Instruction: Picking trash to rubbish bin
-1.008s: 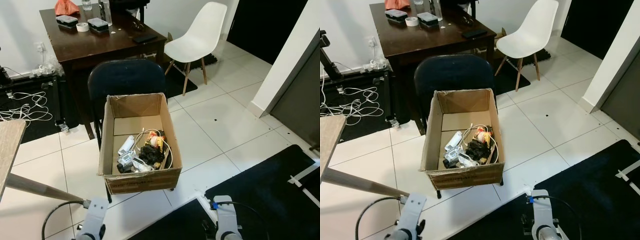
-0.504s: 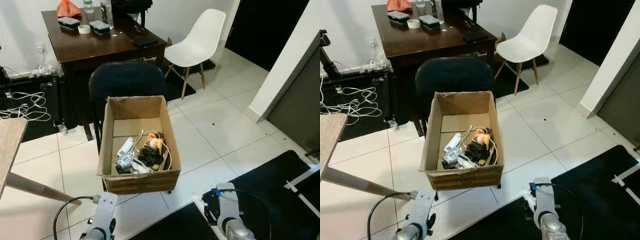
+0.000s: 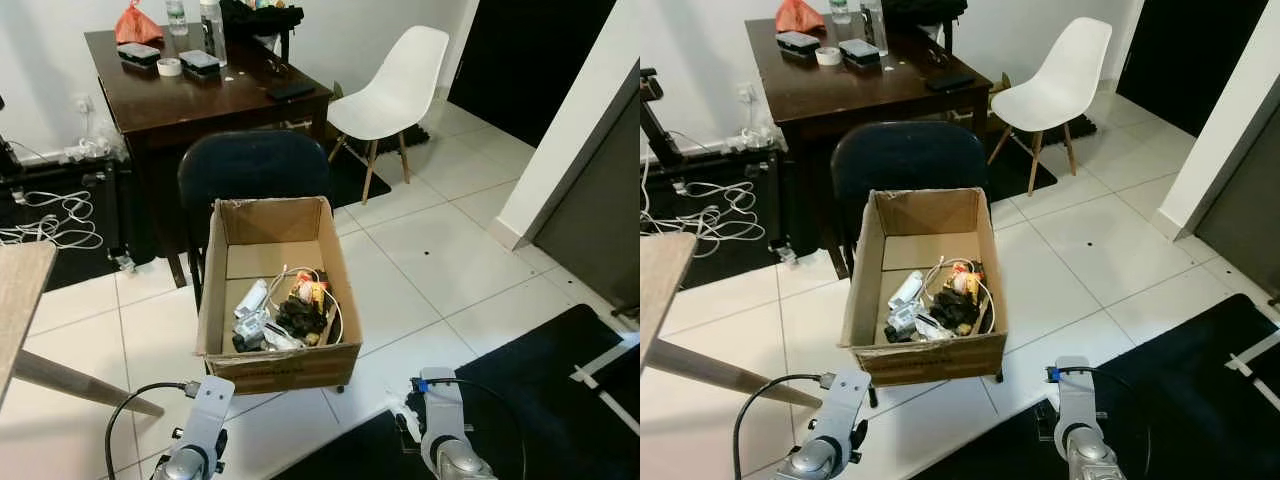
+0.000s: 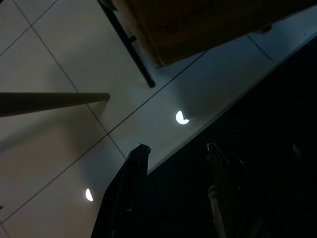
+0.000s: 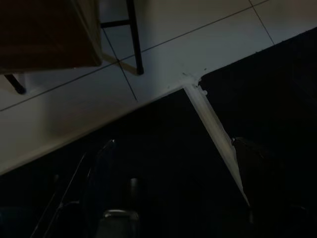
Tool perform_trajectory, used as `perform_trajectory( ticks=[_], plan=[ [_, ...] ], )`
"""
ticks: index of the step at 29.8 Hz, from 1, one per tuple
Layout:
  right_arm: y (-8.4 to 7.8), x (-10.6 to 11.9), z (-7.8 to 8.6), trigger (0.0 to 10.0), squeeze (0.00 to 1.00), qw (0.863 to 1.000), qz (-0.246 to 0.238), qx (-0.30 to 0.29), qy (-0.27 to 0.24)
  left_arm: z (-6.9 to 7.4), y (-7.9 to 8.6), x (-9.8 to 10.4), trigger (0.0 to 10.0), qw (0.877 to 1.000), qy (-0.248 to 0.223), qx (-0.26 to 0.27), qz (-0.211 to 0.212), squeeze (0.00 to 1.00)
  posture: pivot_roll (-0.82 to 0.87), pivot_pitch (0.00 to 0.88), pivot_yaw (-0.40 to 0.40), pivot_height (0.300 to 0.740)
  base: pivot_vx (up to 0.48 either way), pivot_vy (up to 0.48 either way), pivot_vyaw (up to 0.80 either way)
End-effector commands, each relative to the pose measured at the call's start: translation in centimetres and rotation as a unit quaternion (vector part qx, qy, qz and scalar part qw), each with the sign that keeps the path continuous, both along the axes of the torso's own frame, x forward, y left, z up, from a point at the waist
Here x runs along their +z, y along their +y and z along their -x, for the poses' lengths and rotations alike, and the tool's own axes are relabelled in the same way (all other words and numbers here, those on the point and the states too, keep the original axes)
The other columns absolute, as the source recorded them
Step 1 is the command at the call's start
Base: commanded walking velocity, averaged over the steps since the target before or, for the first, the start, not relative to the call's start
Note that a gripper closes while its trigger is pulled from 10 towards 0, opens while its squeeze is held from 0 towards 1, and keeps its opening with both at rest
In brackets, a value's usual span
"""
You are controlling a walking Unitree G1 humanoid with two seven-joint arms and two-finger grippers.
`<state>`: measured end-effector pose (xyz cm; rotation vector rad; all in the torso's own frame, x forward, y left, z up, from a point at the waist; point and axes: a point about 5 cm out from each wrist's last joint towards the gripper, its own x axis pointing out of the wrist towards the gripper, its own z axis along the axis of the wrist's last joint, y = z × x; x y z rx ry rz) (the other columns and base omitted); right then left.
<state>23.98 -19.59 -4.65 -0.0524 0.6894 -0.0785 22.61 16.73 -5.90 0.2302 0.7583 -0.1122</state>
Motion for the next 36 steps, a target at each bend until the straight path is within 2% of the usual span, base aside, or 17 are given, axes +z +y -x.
perform_trajectory(
  ticks=[1,6,10,16,24,31,36],
  plan=[
    [-0.10,-0.39,0.49,10.0,0.00,1.000,-0.003,-0.014,0.013,0.87,0.40,-0.58,10.0,1.000,0.022,0.000,-0.006,0.00,0.07,0.033,0.031,0.740,0.000,0.000,0.00],
    [-0.03,0.01,-0.06,10.0,0.00,0.999,-0.017,-0.036,-0.002,0.55,0.28,-0.42,10.0,1.000,0.019,-0.007,-0.006,0.00,0.06,0.032,0.041,0.740,0.000,0.000,0.00],
    [0.50,0.19,-0.44,10.0,0.00,1.000,-0.016,-0.020,-0.006,0.26,0.01,-0.29,10.0,1.000,0.019,-0.008,-0.006,0.00,0.06,0.036,0.037,0.740,0.000,0.000,0.00],
    [0.32,-0.04,-0.09,10.0,0.00,0.999,-0.021,-0.036,-0.001,0.35,-0.34,-0.35,10.0,1.000,0.019,-0.013,0.000,0.00,0.07,0.050,0.044,0.740,0.000,0.000,0.00],
    [-0.01,-0.06,0.05,10.0,0.00,0.999,-0.021,-0.050,-0.005,0.45,0.30,-0.37,10.0,0.999,0.025,-0.026,-0.008,0.00,0.04,0.051,0.091,0.740,0.000,0.000,0.00],
    [0.03,-0.06,0.06,10.0,0.00,0.998,-0.021,-0.052,-0.006,-0.06,-0.22,-0.12,10.0,0.999,0.022,-0.032,-0.005,0.00,0.04,0.031,0.073,0.740,0.000,0.000,0.00],
    [0.23,-0.27,0.28,10.0,0.00,0.998,-0.026,-0.051,0.000,0.19,-0.57,-0.28,10.0,0.999,0.022,-0.029,0.003,0.00,0.06,0.022,0.063,0.740,0.000,0.000,0.00]
  ],
)
